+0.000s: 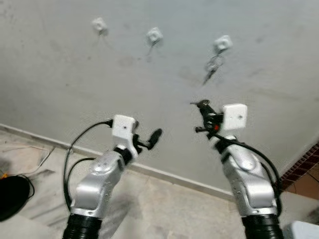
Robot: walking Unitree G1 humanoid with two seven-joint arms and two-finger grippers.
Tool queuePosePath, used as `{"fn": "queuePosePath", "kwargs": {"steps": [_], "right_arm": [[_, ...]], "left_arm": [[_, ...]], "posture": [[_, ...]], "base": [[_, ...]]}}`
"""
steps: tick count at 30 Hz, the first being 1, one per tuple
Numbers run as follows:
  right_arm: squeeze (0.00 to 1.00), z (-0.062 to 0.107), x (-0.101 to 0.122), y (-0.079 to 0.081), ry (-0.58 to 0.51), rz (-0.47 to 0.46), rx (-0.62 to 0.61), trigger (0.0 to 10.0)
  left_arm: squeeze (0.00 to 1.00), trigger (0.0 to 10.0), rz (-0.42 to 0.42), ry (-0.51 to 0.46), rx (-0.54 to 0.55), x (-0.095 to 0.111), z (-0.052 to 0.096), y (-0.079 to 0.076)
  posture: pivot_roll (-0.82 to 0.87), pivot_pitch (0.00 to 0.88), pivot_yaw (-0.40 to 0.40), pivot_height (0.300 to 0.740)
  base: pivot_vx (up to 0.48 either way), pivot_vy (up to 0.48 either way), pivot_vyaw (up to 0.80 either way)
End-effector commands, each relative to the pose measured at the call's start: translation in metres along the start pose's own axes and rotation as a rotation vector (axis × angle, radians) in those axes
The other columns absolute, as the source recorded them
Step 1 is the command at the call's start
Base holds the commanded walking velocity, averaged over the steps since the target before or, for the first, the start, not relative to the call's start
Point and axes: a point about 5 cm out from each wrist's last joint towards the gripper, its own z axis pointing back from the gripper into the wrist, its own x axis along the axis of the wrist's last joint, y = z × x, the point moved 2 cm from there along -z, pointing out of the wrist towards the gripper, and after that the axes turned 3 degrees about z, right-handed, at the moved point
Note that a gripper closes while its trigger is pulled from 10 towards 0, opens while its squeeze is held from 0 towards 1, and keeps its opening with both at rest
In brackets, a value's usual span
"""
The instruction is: Hang keys on a hook
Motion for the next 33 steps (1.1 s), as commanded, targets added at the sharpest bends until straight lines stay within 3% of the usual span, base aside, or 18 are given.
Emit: {"fn": "queuePosePath", "kwargs": {"steps": [1, 19, 33], "right_arm": [[0.00, 0.0021, 0.0017, -0.0087, -0.008, 0.011, -0.027, 10.0], [0.00, -0.0013, 0.0037, -0.0087, -0.016, 0.013, -0.027, 10.0], [0.00, -0.0022, 0.0058, -0.0093, -0.026, 0.016, -0.033, 10.0]], "left_arm": [[0.00, 10.0, -0.003, 0.003, -0.026, 0.0003, -0.0030, -0.0075], [0.00, 10.0, -0.011, -0.002, -0.020, 0.0030, -0.0055, -0.0056], [0.00, 10.0, 0.008, -0.041, -0.055, 0.0095, -0.0075, -0.0114]], "posture": [[0.12, 0.000, -0.035, 0.740], [0.13, 0.000, -0.035, 0.740], [0.12, 0.000, -0.039, 0.740]], "base": [[0.000, 0.461, 0.00], [0.000, 0.460, 0.00], [0.000, 0.000, 0.00]]}}
